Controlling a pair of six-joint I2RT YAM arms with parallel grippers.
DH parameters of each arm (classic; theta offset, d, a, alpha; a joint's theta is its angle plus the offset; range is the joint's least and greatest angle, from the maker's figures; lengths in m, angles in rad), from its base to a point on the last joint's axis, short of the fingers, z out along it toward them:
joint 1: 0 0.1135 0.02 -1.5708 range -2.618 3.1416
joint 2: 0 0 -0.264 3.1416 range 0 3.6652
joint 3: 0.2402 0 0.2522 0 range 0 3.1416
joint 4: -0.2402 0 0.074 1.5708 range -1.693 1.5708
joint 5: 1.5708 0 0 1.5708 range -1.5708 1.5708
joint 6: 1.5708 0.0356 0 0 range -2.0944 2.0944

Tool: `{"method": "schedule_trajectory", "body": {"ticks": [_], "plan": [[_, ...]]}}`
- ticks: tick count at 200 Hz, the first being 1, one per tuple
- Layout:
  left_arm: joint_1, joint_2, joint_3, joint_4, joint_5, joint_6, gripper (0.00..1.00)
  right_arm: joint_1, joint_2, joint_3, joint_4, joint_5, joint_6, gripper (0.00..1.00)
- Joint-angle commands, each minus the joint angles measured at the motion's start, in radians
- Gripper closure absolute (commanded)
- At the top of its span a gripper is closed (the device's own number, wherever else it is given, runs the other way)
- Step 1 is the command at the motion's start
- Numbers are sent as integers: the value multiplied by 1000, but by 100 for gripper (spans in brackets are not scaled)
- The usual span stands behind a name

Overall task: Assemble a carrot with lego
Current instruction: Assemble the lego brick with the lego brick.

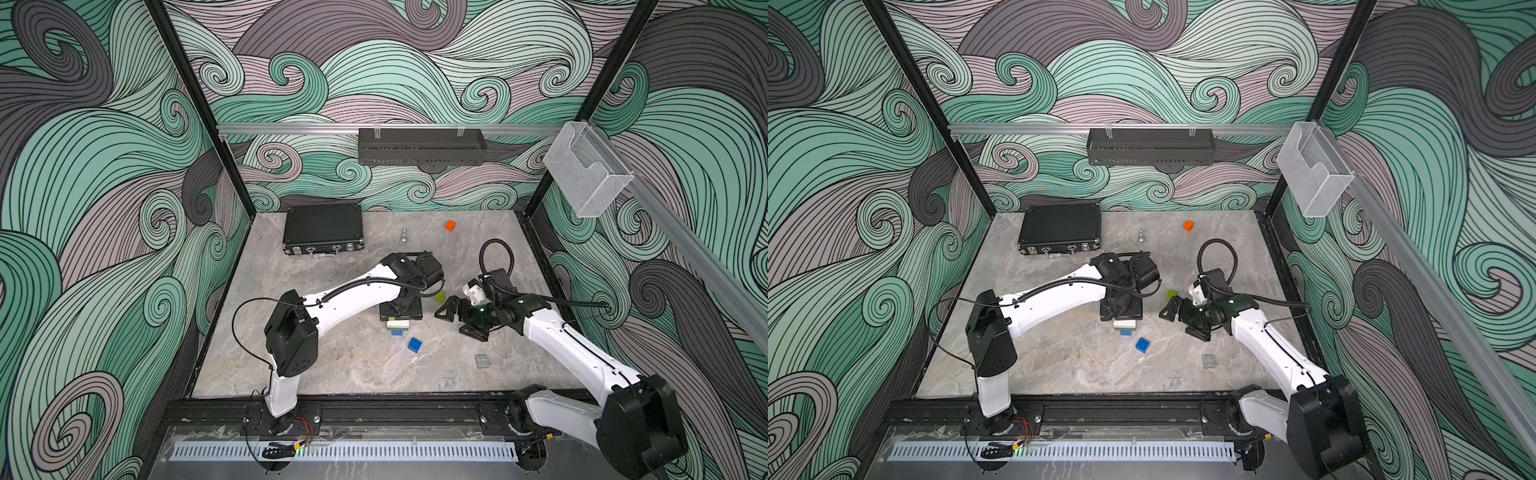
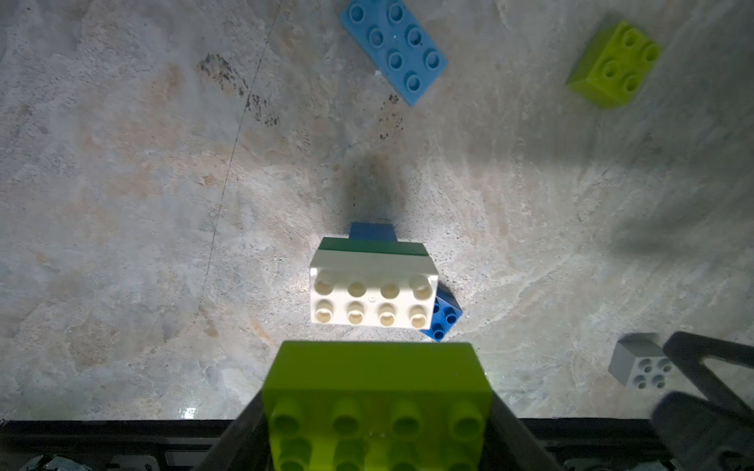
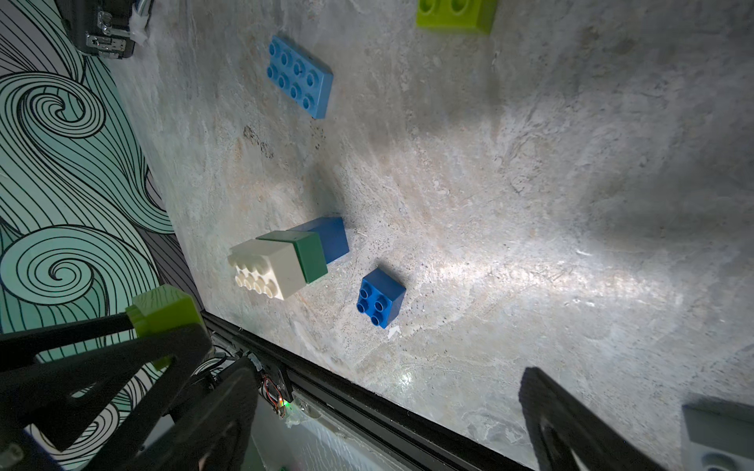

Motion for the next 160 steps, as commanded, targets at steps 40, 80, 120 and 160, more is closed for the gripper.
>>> {"method": "schedule_trajectory", "body": {"ticks": [40,80,120,160], "plan": [[-11,40,13,-20,-14,44,100,-16,-14,-33,27,-35,0,0],[-10,46,10,-29,-39,57,100,-19,-14,-52,64,-66,22,0],[-10,46,-26,1,-37,68,100,-19,-5,-85,123,-108,51,6],[-10,53,-29,30,-28,95,100,-19,-4,-106,156,-120,66,8]]}}
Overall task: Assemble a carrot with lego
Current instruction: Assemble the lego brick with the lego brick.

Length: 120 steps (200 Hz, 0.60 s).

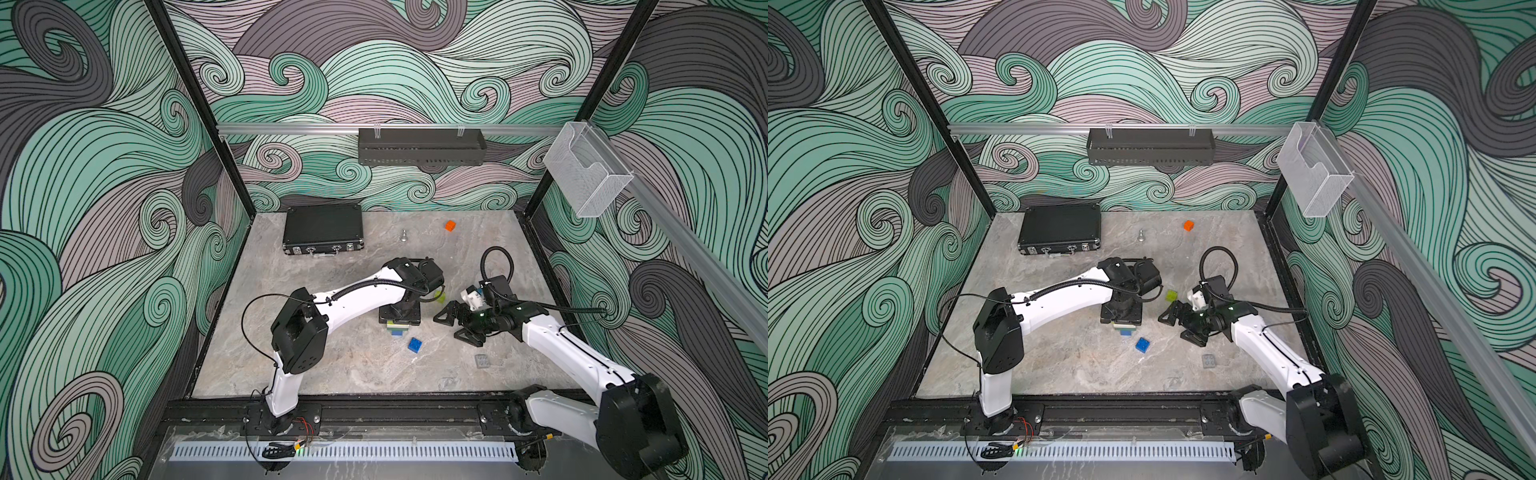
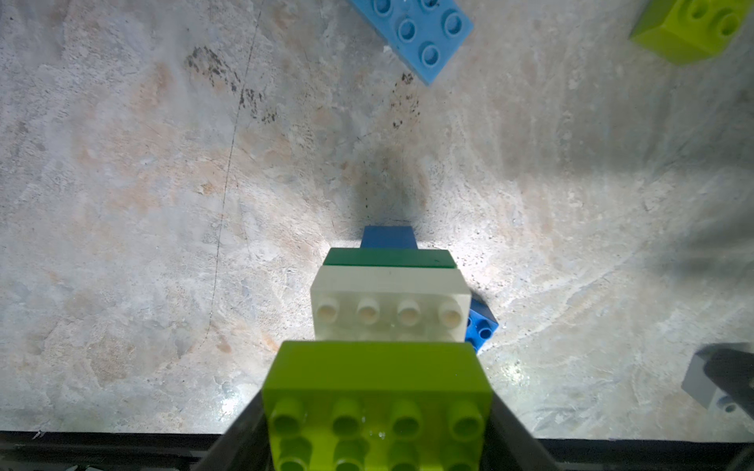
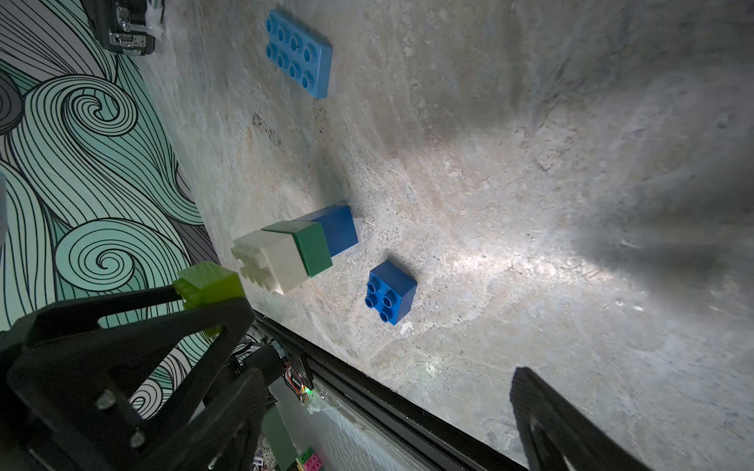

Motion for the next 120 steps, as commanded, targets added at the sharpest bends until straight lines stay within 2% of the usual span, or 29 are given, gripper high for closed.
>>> {"method": "schedule_trajectory", "body": {"ticks": [1,120], "plan": [[-3,11,5,9,-17,25,100,-4,-2,-11,35,-22,14,8],[20,9,-54,62,15,10,100,-4,-8,-18,33,-10,22,5]]}}
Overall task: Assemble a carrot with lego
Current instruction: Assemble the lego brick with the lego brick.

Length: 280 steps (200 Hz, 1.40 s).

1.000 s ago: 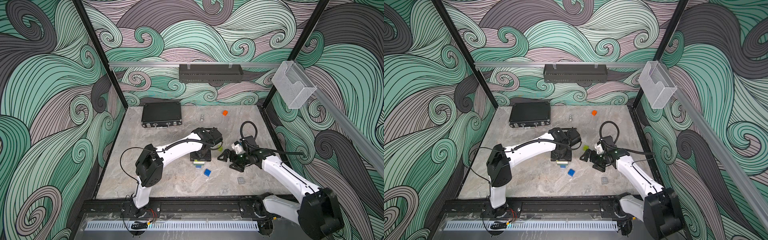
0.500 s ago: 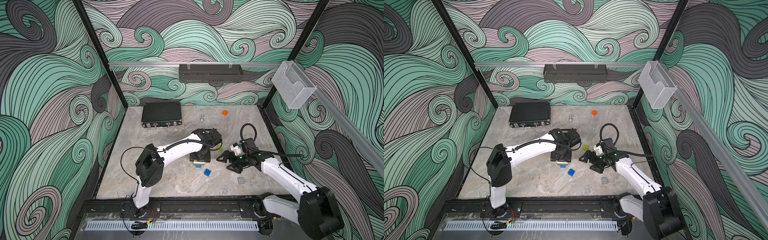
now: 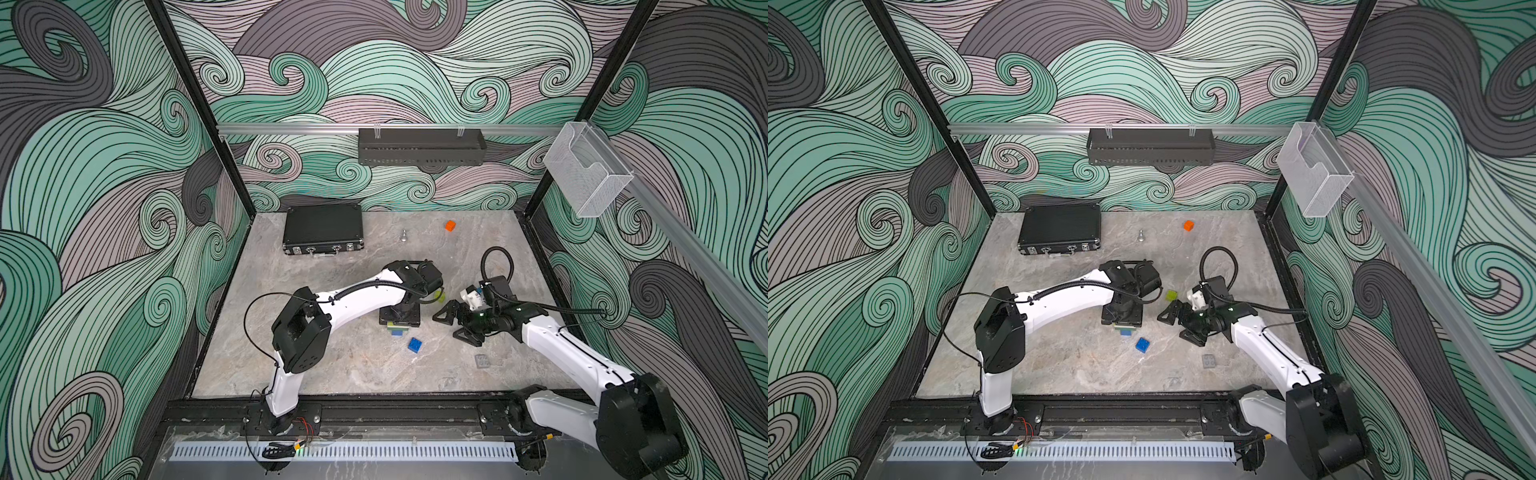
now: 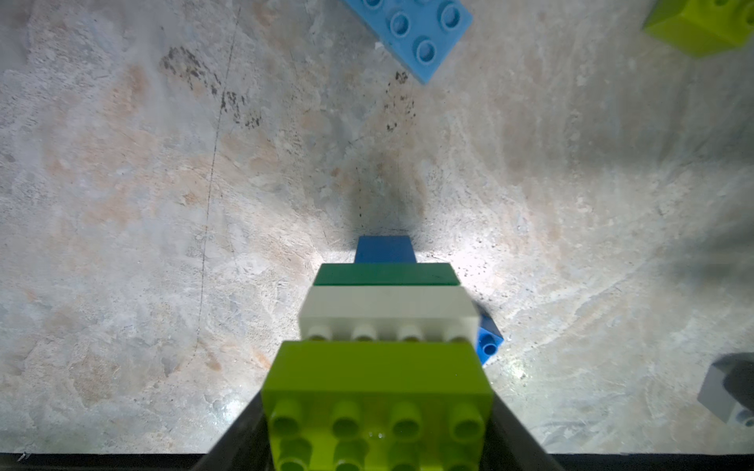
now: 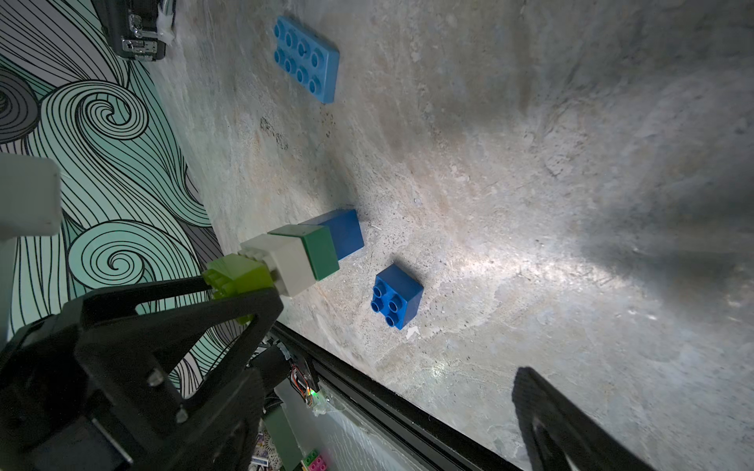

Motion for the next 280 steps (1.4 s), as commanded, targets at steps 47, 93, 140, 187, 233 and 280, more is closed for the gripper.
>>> {"method": "schedule_trajectory", "body": {"ticks": [47,93,140,187,233,280], "plan": [[12,-7,-1,12,0,-1,100,-4,-11,-13,6,-2,10,4],[13,5,30,-4,-7,20,100,-4,-7,-13,6,-1,10,3],[13,-2,54,-16,-22,19,100,-4,-8,-15,6,1,10,2],[13,6,72,-32,5,-7,100,-4,-8,-15,3,6,7,2],[16,4,78,-47,10,-69,100,-4,-7,-15,1,8,6,1],[17,8,75,-52,-3,-86,100,-6,-7,-13,1,10,5,1]]}}
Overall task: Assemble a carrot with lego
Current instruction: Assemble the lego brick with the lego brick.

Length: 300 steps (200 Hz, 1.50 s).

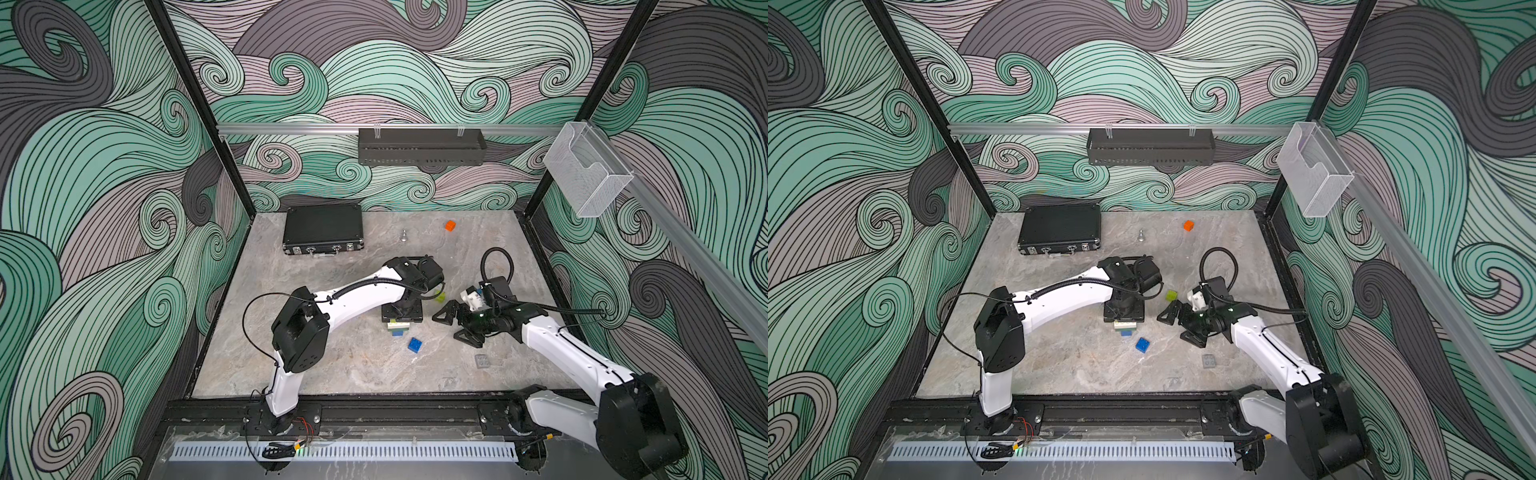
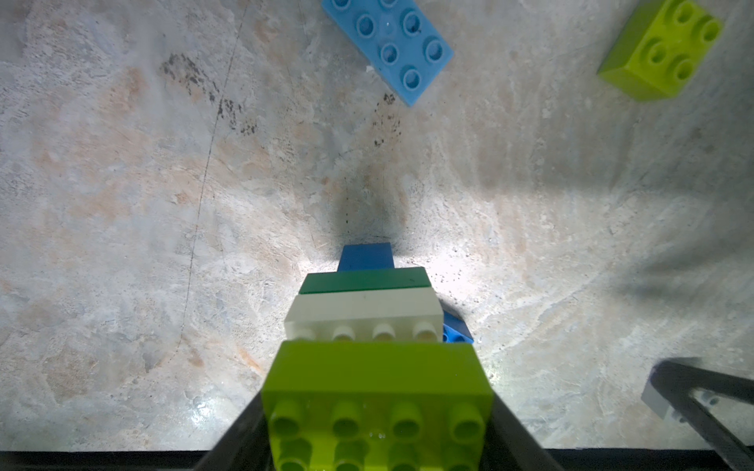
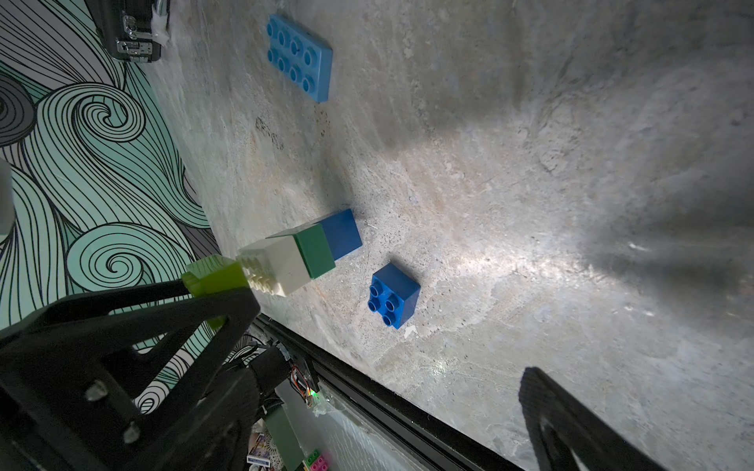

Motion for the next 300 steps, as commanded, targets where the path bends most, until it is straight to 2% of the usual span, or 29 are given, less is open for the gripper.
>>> {"method": "schedule_trajectory", "body": {"ticks": [1,300], "plan": [[8,7,29,-46,-16,-30,100,-6,-6,-6,1,8,-2,1],[11,4,-69,18,20,-44,100,-7,-11,-28,3,17,1,0]]}}
